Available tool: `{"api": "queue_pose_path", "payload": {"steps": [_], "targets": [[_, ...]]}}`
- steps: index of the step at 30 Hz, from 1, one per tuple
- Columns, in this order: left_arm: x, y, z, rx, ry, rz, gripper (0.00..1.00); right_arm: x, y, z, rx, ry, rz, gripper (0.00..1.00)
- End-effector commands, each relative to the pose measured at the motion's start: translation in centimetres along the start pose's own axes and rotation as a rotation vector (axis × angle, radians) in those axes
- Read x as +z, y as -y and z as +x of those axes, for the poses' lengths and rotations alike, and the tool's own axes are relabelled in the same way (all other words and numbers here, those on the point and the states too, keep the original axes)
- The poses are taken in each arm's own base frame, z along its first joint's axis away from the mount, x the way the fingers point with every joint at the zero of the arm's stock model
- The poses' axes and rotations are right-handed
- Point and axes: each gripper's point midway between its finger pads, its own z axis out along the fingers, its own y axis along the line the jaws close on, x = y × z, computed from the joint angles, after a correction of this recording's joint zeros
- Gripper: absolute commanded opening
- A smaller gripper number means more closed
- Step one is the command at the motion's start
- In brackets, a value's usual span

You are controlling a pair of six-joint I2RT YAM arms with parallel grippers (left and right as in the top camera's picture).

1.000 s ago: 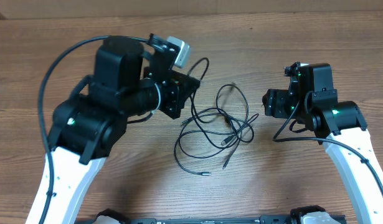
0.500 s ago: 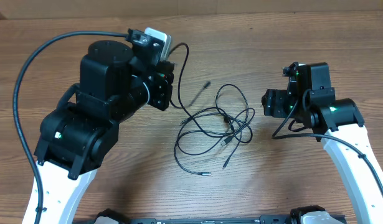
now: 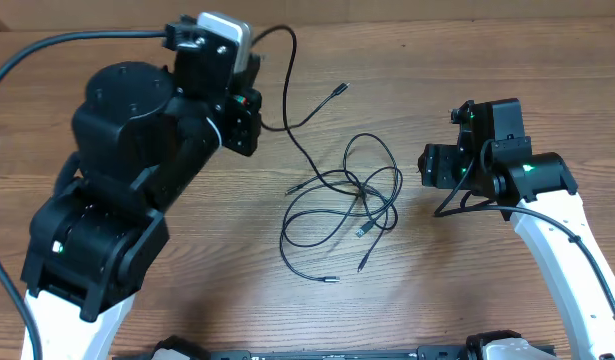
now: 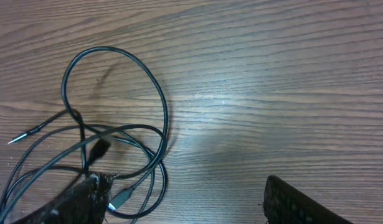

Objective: Untangle cables
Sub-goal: 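Carry the single black cable with the left gripper to the upper left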

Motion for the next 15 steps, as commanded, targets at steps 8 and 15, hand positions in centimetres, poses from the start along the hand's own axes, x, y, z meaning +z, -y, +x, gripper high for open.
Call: {"api": "queue_pose_path", "payload": {"steps": [8, 15], "targets": [[-4.2, -1.9, -6.5, 0.165, 0.246, -0.131, 0.04, -0.4, -0.1, -0.6, 0.001, 0.021, -0.006, 0.78], [-4.4, -3.6, -5.9, 0.183, 0.214, -0.235, 0.04, -0.4, -0.1, -0.6, 0.001, 0.02, -0.006, 0.78]]}}
